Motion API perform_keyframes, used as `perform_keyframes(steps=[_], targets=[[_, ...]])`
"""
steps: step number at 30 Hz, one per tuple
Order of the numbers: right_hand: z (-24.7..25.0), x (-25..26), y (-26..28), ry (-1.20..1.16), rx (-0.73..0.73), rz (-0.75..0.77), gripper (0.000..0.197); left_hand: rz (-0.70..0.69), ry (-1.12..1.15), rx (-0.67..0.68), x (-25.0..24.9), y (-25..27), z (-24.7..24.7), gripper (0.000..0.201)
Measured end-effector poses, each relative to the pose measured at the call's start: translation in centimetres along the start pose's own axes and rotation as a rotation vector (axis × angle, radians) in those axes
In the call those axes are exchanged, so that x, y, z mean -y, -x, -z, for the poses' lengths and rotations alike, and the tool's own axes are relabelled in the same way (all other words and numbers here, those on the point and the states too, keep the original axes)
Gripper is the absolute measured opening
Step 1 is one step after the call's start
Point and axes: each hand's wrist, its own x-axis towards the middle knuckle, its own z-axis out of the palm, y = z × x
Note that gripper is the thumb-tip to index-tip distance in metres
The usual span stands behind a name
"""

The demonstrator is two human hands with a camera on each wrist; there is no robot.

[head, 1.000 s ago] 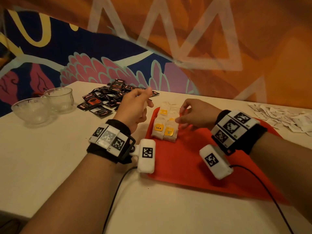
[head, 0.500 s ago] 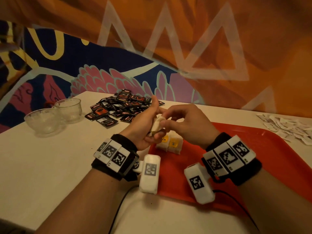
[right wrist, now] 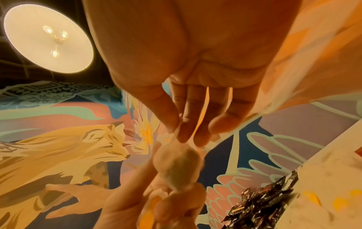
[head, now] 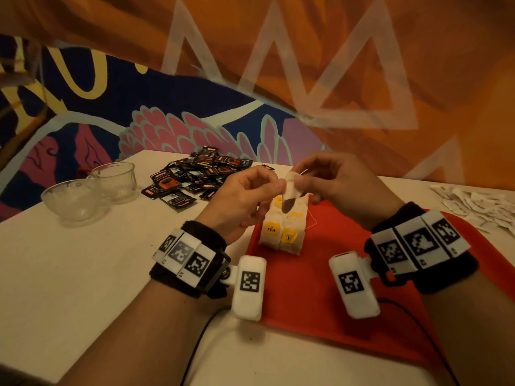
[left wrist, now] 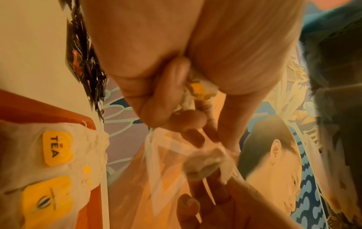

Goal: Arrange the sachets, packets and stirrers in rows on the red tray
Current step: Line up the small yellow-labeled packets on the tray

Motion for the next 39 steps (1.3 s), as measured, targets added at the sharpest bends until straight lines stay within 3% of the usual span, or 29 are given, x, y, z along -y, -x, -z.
perform_keyframes(steps=[7, 11, 14, 16, 18, 21, 25, 29, 34, 39], targets=[[0.0, -0.3, 0.3, 0.069, 0.022, 0.001, 0.009, -0.056, -0.163, -0.029, 0.1, 0.2, -0.7, 0.037], [-0.4, -0.2, 0.1, 0.025, -0.176, 0.060, 0.015, -0.080, -0.217, -0.065, 0.2, 0.1, -0.9, 0.019], [-0.6, -0.1, 0.3, -0.080, -0.268, 0.082, 0.023, -0.084, -0.150, -0.101, 0.1, 0.0, -0.8, 0.019], [-0.7, -0.3, 0.7, -0.044, -0.152, 0.022, 0.035, -0.083, -0.108, -0.124, 0.0, -0.1, -0.6, 0.018], [-1.1, -0.5, 0.9, 0.015, -0.020, -0.011, 0.029, -0.082, -0.082, -0.125, -0.1, 0.0, -0.6, 0.009], [-1.3, -1.0, 0.5, 0.116, -0.087, 0.014, 0.012, -0.084, -0.088, -0.121, 0.0, 0.0, -0.5, 0.007], [-1.2, -1.2, 0.3, 0.152, -0.054, -0.007, 0.005, -0.075, -0.083, -0.155, 0.0, -0.1, -0.3, 0.030], [-1.5, -1.4, 0.5, 0.252, 0.005, -0.061, 0.008, -0.075, -0.137, -0.253, 0.3, -0.4, 0.0, 0.005], [-1.6, -1.4, 0.6, 0.251, 0.039, -0.149, 0.012, -0.043, -0.147, -0.251, 0.2, -0.5, 0.2, 0.006], [-2.6, -1.7, 0.0, 0.287, 0.161, -0.358, 0.014, 0.017, -0.105, -0.366, 0.0, -0.9, 1.2, 0.006]])
